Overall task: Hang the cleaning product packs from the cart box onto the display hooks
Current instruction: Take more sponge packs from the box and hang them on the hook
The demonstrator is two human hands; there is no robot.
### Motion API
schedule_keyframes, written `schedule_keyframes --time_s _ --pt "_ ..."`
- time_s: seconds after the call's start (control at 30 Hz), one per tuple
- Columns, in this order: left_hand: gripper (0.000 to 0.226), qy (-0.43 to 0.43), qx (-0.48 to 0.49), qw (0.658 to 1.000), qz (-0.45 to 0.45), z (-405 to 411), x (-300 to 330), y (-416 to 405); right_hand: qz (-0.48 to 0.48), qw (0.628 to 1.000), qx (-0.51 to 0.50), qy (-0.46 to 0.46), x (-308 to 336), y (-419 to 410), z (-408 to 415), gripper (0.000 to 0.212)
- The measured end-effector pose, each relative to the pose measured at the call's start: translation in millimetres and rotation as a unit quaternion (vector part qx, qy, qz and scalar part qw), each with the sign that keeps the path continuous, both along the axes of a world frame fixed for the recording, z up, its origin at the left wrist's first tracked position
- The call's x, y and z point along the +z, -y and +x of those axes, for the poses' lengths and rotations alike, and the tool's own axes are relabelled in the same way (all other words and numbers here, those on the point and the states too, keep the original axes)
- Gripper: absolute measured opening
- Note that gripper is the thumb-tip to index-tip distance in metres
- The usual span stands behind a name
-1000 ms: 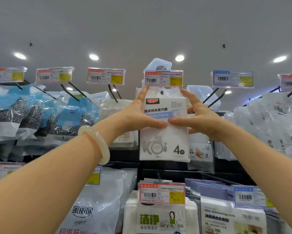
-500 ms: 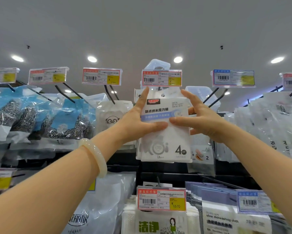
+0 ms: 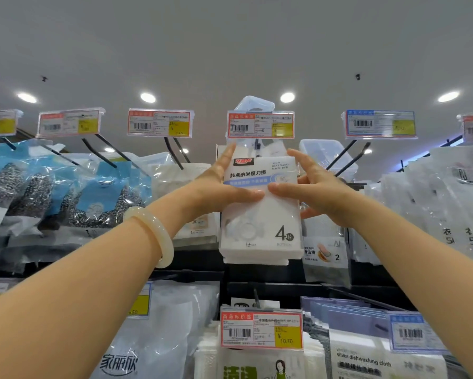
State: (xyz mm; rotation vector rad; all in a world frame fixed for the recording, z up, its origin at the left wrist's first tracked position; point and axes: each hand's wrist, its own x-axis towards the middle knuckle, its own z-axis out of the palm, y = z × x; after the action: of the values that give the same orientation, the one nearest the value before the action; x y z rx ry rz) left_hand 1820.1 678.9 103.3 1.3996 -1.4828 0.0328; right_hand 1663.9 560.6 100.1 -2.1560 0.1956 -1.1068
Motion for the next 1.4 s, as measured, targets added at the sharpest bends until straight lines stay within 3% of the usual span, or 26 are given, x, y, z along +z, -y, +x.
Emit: schedule_keyframes --time_s 0.17,0.33,0.43,0.53,0.6,0.97,1.17,1.4 --pt "0.113 0.01 0.005 1.0 0.014 5.9 -20.3 7.6 -0.001 1.0 0.007 0.002 -22.0 8.7 7.1 0.087" --pt "0.11 0.052 0.01 0.996 -0.073 3.8 -22.3 0.6 -0.111 0.989 -0.002 0.093 -21.5 4.5 4.0 0.084" --pt "0.11 0.07 0.014 0.993 -0.099 3.3 -23.2 -3.2 -0.179 0.978 -0.026 0.102 -16.2 -0.3 4.7 0.071" --pt "0.11 0.074 0.021 0.992 -0.098 5.3 -25.6 -4.5 -0.164 0.982 -0.011 0.098 -12.8 -1.0 7.8 0.047" --pt "0.11 0.073 0.017 0.993 -0.09 6.8 -26.6 -6.3 -0.164 0.982 -0.02 0.095 -12.1 -0.4 7.4 0.044" --pt "0.109 0.092 0.025 0.993 -0.072 6.7 -28.2 -8.4 -0.125 0.987 -0.025 0.1 -7.1 -1.7 6.8 0.064" --pt "0.086 0.126 0.062 0.987 -0.079 3.6 -26.7 -8.4 -0.121 0.984 -0.003 0.129 -3.1 4.4 3.3 0.064" --pt "0.097 0.098 0.056 0.991 -0.069 1.2 -9.7 -4.4 -0.123 0.984 -0.014 0.131 2.4 4.9 7.6 0.088"
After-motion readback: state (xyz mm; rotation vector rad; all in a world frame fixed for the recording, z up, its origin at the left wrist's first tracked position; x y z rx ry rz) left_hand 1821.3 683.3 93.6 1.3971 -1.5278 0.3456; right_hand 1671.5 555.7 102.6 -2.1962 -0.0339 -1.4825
